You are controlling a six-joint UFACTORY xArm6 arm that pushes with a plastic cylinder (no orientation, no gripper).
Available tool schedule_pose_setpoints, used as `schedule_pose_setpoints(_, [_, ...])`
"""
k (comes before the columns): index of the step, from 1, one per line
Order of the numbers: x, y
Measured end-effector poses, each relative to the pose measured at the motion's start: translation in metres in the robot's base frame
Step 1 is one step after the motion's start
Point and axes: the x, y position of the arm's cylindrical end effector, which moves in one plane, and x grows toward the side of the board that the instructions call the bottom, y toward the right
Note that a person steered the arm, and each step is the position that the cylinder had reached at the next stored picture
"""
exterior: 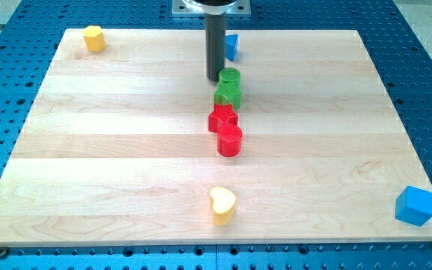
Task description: Move the green circle at the top right of the board
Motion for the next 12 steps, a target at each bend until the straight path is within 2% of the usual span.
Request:
schedule_pose_setpoints(1, [0.0, 0.003])
schedule_pose_setpoints(3, [0.018, -0.044])
schedule_pose_setpoints(4, [0.037, -0.01])
schedule_pose_setpoints(5, [0.031, 0.048])
schedule_pose_setpoints(8, [0.019, 0.145])
schedule_pose_setpoints(9, [0.013, 0.199])
schedule_pose_setpoints(10, [-0.003, 0.203])
schedule_pose_setpoints(12, [0.009, 0.192])
